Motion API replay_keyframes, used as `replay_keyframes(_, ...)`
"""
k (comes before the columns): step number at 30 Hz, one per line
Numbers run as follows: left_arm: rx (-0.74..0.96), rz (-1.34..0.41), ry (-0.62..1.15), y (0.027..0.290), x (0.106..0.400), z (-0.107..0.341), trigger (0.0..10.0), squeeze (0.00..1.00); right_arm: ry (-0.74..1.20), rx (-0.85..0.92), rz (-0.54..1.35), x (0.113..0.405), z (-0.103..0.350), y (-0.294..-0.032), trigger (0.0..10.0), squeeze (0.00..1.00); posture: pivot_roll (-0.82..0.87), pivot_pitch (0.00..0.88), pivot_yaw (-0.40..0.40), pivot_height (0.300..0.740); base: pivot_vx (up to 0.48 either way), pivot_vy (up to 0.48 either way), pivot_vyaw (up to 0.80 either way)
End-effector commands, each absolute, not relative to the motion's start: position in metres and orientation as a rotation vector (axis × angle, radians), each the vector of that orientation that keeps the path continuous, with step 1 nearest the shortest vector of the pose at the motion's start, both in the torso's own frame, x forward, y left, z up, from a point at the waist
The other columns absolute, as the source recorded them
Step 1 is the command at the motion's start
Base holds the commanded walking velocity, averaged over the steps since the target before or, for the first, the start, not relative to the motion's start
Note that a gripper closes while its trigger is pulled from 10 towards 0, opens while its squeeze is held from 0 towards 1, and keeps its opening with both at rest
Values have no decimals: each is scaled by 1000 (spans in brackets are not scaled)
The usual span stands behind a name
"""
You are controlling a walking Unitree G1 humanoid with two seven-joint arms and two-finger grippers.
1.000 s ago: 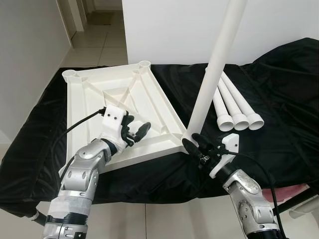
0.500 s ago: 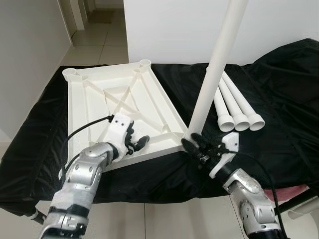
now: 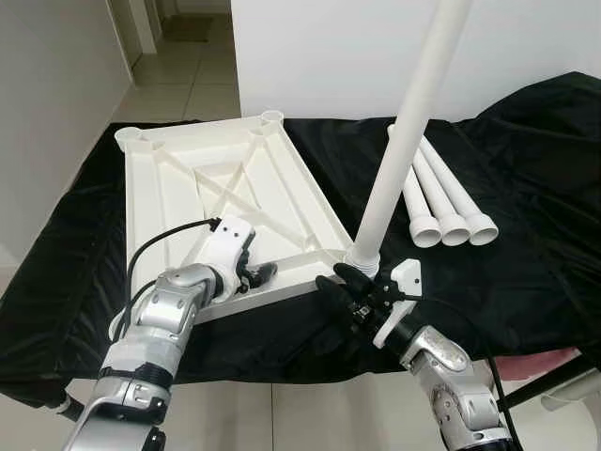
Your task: Building children table
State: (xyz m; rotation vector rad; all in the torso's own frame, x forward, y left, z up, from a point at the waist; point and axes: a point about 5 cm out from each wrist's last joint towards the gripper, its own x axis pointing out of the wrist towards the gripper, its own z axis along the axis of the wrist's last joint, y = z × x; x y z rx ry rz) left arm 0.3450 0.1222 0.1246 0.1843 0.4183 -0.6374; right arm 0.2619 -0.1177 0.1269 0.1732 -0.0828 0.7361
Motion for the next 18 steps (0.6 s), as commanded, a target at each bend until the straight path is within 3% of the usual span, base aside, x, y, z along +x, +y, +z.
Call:
replay_keyframes(1, 244, -411, 442, 132, 352, 119, 10000, 0, -83, 165, 742, 262, 128, -115, 10000, 0, -10, 21, 26, 740, 0, 0, 0)
replay_keyframes(14, 325, -398, 530, 130, 364, 121, 10000, 0, -96, 167, 734, 263, 127, -107, 10000, 0, -21, 0, 48, 740, 0, 0, 0)
replay_keyframes(15, 331, -395, 524, 131, 365, 122, 9216, 0, -97, 167, 730, 263, 127, -107, 10000, 0, -24, 0, 51, 740, 0, 0, 0)
replay_keyframes(16, 331, -395, 524, 131, 365, 122, 9216, 0, -97, 167, 730, 263, 127, -107, 10000, 0, -24, 0, 51, 740, 0, 0, 0)
replay_keyframes(17, 327, -374, 508, 133, 367, 123, 2039, 0, -98, 170, 722, 263, 127, -106, 10000, 0, -26, 0, 53, 740, 0, 0, 0)
replay_keyframes(18, 326, -360, 498, 135, 368, 124, 0, 0, -98, 171, 717, 263, 127, -106, 10000, 0, -27, 0, 56, 740, 0, 0, 0)
